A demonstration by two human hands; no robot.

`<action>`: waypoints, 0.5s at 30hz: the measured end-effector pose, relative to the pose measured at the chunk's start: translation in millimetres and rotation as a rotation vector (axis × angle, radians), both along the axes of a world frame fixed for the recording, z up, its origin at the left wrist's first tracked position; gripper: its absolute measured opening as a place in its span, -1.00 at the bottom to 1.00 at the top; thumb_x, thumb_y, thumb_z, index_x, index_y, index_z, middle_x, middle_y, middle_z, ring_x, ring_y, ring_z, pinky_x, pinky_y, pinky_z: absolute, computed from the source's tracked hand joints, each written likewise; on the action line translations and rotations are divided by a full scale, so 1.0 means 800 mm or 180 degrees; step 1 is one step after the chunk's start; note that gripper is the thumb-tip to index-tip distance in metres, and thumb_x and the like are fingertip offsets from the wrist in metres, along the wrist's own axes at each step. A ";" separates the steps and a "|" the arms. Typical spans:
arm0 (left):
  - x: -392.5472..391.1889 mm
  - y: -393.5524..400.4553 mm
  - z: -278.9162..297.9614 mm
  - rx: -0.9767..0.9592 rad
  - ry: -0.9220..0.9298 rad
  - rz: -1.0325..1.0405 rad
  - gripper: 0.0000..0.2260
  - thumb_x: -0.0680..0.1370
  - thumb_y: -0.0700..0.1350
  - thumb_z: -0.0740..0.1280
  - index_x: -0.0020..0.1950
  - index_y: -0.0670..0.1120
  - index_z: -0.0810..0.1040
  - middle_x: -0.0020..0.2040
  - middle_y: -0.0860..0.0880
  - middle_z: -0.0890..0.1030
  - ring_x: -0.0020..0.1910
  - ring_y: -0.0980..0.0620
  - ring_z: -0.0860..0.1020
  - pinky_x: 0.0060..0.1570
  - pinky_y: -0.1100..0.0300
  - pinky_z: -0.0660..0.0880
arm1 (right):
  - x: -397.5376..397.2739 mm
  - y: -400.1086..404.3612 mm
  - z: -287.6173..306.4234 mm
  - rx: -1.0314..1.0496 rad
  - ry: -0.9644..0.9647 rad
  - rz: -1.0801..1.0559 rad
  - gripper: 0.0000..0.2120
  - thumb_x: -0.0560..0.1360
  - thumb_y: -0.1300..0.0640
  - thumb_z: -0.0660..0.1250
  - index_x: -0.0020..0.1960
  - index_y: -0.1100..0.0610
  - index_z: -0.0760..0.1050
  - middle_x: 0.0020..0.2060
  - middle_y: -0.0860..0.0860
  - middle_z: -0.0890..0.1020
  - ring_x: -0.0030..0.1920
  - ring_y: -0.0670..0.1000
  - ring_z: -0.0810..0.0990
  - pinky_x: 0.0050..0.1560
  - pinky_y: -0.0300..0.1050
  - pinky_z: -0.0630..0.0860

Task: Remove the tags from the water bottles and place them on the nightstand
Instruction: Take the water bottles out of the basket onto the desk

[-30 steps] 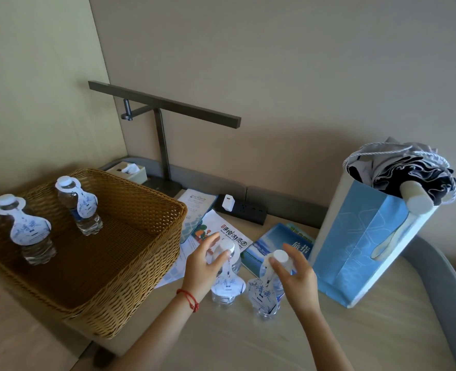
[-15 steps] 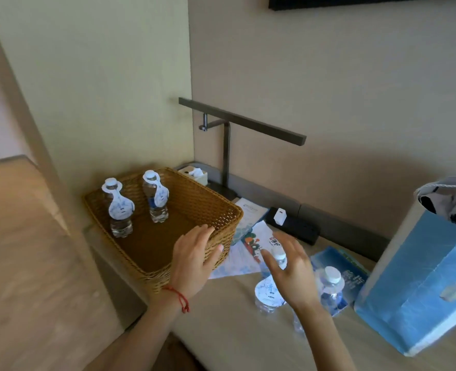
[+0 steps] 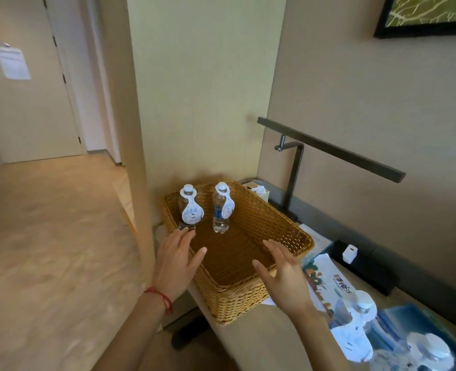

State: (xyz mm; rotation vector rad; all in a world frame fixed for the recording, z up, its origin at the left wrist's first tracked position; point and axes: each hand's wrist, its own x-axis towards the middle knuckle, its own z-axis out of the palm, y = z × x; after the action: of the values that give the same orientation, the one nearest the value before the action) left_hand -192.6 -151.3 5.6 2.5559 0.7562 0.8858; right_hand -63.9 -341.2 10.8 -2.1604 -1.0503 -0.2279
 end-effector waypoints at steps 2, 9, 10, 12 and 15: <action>-0.002 0.023 0.000 -0.0023 -0.0063 0.0000 -0.60 0.52 0.01 0.29 0.28 -0.17 0.43 0.29 -0.18 0.46 0.30 -0.14 0.37 0.33 -0.06 0.29 | 0.000 0.027 0.003 0.0078 0.0030 0.0021 -0.52 0.50 -0.06 0.27 0.37 0.08 0.34 0.35 0.03 0.42 0.36 0.00 0.37 0.36 -0.02 0.35; 0.022 0.143 0.006 -0.0094 -0.0018 -0.0210 -0.54 0.54 0.05 0.23 0.37 -0.13 0.32 0.39 -0.12 0.37 0.38 -0.07 0.28 0.38 0.03 0.21 | 0.017 0.140 0.010 0.0244 0.0107 -0.0163 -0.51 0.51 -0.05 0.27 0.38 0.08 0.32 0.36 0.02 0.42 0.35 -0.02 0.38 0.34 -0.01 0.38; 0.028 0.161 0.008 -0.0068 0.0003 -0.0254 -0.54 0.54 0.05 0.22 0.38 -0.13 0.31 0.40 -0.11 0.36 0.39 -0.06 0.27 0.39 0.04 0.20 | 0.022 0.155 0.011 0.0248 0.0119 -0.0217 -0.51 0.51 -0.04 0.27 0.39 0.08 0.31 0.36 0.02 0.41 0.36 -0.02 0.37 0.34 -0.01 0.39; 0.041 0.193 0.011 -0.0045 0.0003 -0.0342 -0.54 0.54 0.04 0.23 0.37 -0.14 0.32 0.39 -0.12 0.37 0.37 -0.07 0.29 0.37 0.06 0.22 | 0.033 0.180 0.013 0.0259 0.0138 -0.0325 -0.51 0.50 -0.03 0.28 0.38 0.07 0.31 0.36 0.02 0.41 0.36 -0.03 0.37 0.34 -0.01 0.39; 0.059 0.232 0.013 -0.0163 -0.0083 -0.0481 -0.56 0.53 0.03 0.25 0.35 -0.14 0.35 0.36 -0.12 0.40 0.35 -0.07 0.32 0.33 0.08 0.24 | 0.049 0.209 0.015 0.0295 0.0288 -0.0456 -0.51 0.50 -0.04 0.28 0.38 0.05 0.31 0.36 0.01 0.41 0.36 -0.03 0.36 0.34 -0.05 0.36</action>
State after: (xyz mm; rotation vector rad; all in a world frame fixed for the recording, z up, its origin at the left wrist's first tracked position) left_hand -145.3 34.6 15.9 2.5132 0.5623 0.8386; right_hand -24.8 -173.8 22.5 -2.1431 -0.8196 -0.2380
